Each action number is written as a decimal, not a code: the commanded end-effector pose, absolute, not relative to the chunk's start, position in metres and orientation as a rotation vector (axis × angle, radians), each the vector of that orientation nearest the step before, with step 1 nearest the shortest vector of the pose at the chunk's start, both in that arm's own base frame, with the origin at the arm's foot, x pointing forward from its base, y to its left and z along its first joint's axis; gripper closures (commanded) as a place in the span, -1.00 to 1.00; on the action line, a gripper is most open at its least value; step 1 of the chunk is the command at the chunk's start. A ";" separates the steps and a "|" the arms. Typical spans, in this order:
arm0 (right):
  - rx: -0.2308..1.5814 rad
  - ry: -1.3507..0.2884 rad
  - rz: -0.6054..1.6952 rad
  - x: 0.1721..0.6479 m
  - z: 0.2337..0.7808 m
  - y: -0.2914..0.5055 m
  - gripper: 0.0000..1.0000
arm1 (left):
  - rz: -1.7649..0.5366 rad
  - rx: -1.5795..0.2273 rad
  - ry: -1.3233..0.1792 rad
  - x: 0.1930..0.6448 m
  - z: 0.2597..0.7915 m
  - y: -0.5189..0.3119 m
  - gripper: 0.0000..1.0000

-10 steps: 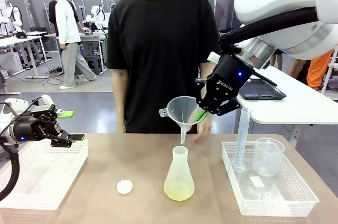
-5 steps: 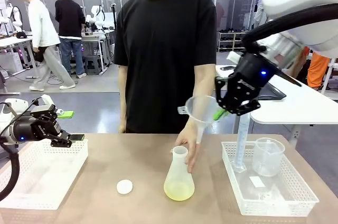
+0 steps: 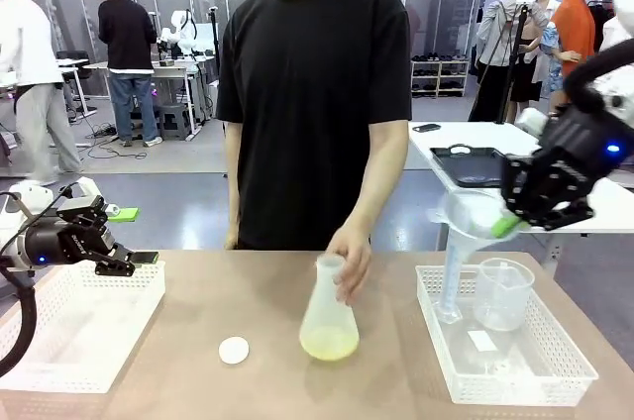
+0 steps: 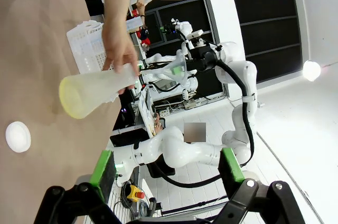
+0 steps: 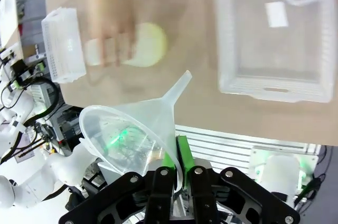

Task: Prepare the solutions needed for the experiment.
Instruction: Once the solution is in the Big flask , pick up the Plastic Funnel and place it back into the right Organizing basket.

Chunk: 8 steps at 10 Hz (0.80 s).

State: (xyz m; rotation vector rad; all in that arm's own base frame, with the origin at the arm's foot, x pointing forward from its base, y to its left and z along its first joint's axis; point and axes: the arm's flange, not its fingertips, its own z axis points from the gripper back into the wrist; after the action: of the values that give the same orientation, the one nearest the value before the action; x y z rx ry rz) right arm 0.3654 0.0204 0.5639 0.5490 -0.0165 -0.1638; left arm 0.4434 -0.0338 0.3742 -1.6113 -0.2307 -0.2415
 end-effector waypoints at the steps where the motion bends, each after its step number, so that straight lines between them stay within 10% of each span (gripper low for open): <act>1: 0.520 -0.011 -0.162 0.369 0.559 -0.011 1.00 | -0.250 -1.618 -0.234 0.443 0.375 -0.034 -1.00; 8: 0.510 -0.009 -0.200 0.372 0.553 -0.033 1.00 | -0.250 -1.618 -0.234 0.443 0.375 -0.034 -1.00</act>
State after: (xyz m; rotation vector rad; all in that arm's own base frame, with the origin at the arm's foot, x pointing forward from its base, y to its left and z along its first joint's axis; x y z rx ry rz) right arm 0.3751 -0.0314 0.5546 0.5067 -0.0100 -0.1978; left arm 0.4434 -0.0338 0.3742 -1.6113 -0.2307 -0.2416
